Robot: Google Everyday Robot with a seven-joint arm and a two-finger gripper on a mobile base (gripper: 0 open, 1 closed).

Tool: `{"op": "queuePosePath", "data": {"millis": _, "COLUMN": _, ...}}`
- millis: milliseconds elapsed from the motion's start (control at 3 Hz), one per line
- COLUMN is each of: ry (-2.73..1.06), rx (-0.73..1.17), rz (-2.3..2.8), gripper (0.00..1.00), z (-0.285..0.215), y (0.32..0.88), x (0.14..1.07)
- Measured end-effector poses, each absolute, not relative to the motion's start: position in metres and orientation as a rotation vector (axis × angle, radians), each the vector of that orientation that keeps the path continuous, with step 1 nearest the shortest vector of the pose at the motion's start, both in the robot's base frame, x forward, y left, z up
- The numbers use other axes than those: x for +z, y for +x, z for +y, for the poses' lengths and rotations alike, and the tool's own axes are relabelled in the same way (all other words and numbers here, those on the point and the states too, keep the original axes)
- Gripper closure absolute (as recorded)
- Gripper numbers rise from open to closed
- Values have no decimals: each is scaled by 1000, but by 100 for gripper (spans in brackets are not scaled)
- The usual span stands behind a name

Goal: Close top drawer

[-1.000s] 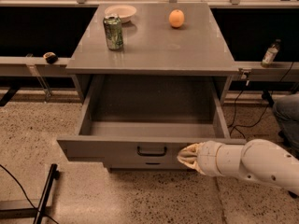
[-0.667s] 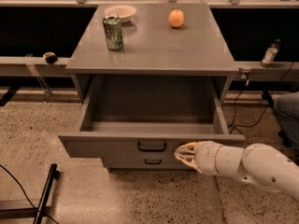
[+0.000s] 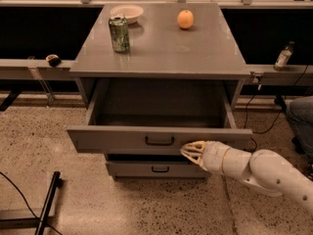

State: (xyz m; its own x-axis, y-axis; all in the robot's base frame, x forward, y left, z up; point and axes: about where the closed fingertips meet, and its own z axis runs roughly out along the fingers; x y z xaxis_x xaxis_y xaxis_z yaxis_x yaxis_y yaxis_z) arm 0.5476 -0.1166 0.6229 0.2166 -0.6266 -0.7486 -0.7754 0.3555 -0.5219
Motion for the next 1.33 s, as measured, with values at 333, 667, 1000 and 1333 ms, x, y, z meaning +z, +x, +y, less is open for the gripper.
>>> {"op": "queuePosePath", "data": {"millis": 333, "ry": -1307, "rx": 189, "rz": 1454, "gripper": 100, "z": -118, "y": 578, "x": 617}}
{"op": "queuePosePath", "data": {"millis": 667, "ry": -1300, "rx": 227, "rz": 1433, "gripper": 100, "z": -116, "y": 612, "x": 611}}
{"op": "queuePosePath", "data": {"millis": 1000, "ry": -1280, "rx": 273, "rz": 1392, "gripper": 100, "z": -109, "y": 642, "x": 620}}
{"op": "queuePosePath", "data": {"millis": 1333, "ry": -1241, "rx": 305, "rz": 1361, "gripper": 100, "z": -103, "y": 671, "x": 636}}
